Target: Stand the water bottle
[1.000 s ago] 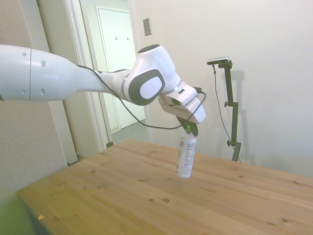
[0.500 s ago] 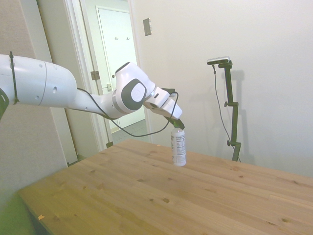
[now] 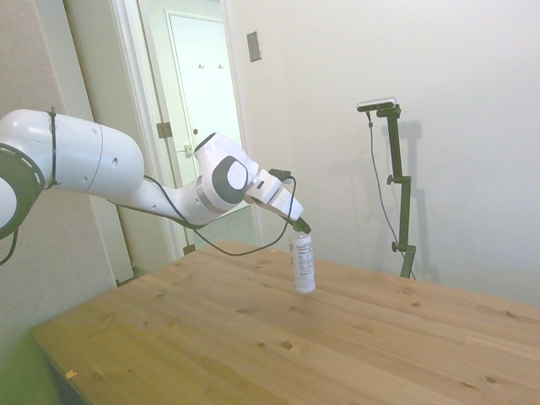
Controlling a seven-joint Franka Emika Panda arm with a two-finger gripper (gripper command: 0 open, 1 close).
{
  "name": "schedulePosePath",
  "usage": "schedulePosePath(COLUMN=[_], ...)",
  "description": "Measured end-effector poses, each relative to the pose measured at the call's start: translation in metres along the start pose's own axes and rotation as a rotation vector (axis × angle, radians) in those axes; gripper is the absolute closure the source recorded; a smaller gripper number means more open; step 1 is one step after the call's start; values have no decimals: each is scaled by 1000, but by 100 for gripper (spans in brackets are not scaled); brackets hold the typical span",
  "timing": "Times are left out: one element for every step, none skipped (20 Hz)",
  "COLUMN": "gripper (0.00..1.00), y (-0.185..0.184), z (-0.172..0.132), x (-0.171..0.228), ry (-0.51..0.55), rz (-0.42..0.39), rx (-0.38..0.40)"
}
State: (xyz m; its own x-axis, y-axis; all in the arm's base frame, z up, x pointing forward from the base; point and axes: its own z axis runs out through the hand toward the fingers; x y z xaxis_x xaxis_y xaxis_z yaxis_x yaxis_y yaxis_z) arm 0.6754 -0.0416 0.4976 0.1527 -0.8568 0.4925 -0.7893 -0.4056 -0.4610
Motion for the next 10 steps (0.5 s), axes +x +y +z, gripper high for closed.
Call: schedulePosePath(gripper=[100,100,100,100,100,100,100,0,0,0], y=[2,4,7,10,13,15,17,19,21,23], z=[2,4,6,8,11,12,12,12,12,11], x=[-3,-5,-6,-8,-9,-9,-8,-7,-6,-6], ry=[-2,0,2,1,1,2,2,2,2,2], rz=[-1,-3,-4,-2,-2,0,3,7,10,11], rx=[-2,-5,-7,-8,-10,-4,-3,-4,-6,-8])
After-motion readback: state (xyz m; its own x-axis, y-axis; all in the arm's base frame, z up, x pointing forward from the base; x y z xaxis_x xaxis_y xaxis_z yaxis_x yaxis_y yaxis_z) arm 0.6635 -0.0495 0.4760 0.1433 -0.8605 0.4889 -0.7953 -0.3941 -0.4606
